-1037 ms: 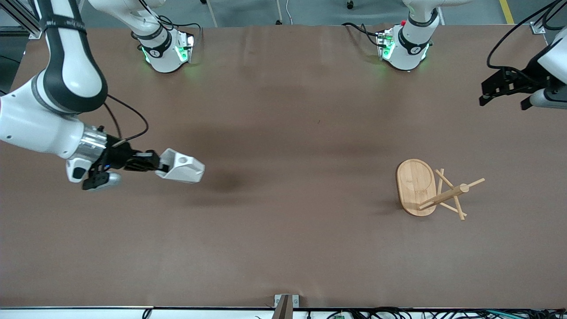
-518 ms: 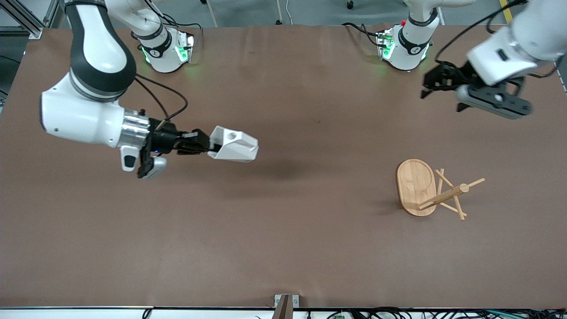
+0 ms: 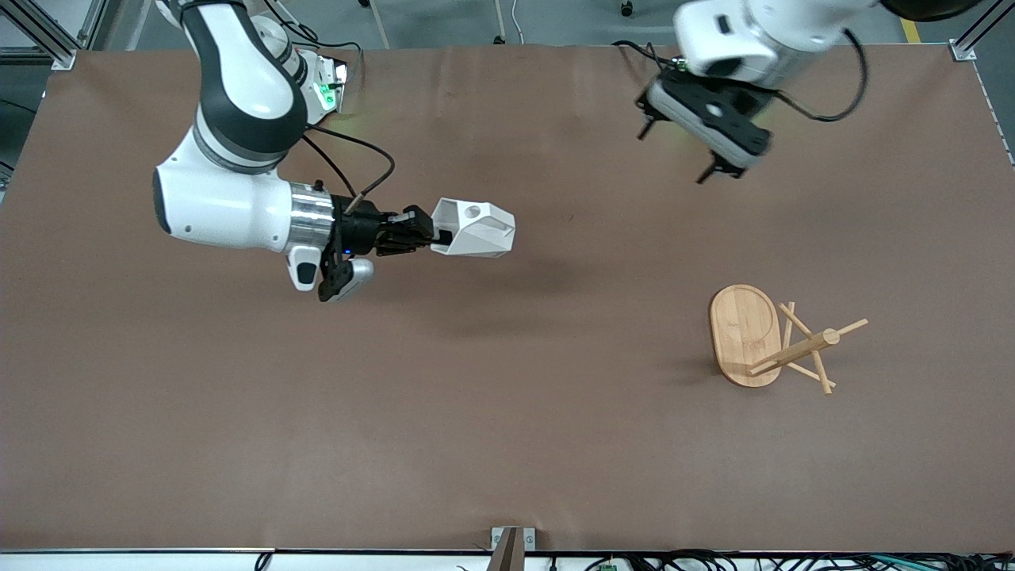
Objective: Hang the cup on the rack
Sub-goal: 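Raise the cup with the right gripper while the left gripper reaches it, then close the left gripper on the cup rim and open the right gripper, then carry the cup with the left gripper while the right gripper retracts, then lower the cup with the left gripper onto a peg of the rack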
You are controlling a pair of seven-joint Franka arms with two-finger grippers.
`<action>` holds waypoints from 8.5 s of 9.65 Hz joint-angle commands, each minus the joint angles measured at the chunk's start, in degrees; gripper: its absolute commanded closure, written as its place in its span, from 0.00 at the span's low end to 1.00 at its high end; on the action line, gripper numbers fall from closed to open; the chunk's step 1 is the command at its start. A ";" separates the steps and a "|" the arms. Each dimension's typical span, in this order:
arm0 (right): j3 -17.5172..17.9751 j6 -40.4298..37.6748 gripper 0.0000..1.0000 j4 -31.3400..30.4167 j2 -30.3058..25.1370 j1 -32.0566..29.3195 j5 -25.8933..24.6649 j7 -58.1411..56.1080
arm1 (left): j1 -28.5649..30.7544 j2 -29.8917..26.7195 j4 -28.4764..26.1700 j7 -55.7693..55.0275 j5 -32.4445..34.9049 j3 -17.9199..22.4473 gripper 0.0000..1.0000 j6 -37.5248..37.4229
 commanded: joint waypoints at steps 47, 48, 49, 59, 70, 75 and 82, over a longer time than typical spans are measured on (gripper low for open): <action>-2.38 -21.63 0.00 17.50 -8.26 -27.90 -54.46 8.78 | 19.39 4.21 -20.25 -13.25 3.50 -12.33 0.99 25.73; -2.38 -24.30 0.00 17.26 -9.31 -27.90 -57.17 9.39 | 20.53 4.30 -20.34 -13.25 3.51 -12.33 0.99 24.77; -2.29 -24.41 0.00 15.78 -10.88 -27.90 -57.89 9.31 | 20.55 4.13 -20.69 -13.78 3.33 -11.72 1.00 22.41; -1.94 -21.33 0.00 11.20 -14.86 -26.05 -60.63 8.43 | 15.62 5.97 -28.25 4.31 3.42 3.39 0.99 22.73; -2.20 -23.36 0.00 11.19 -14.33 -26.84 -60.36 8.43 | 15.36 9.84 -23.86 12.76 3.68 7.44 1.00 23.00; -2.20 -23.36 0.00 11.19 -14.24 -27.11 -60.36 8.43 | 14.83 11.77 -21.84 14.43 3.68 8.85 1.00 23.00; -2.20 -23.27 0.00 11.19 -13.98 -27.20 -60.36 8.43 | 14.83 13.88 -21.40 19.53 3.59 12.71 0.99 24.40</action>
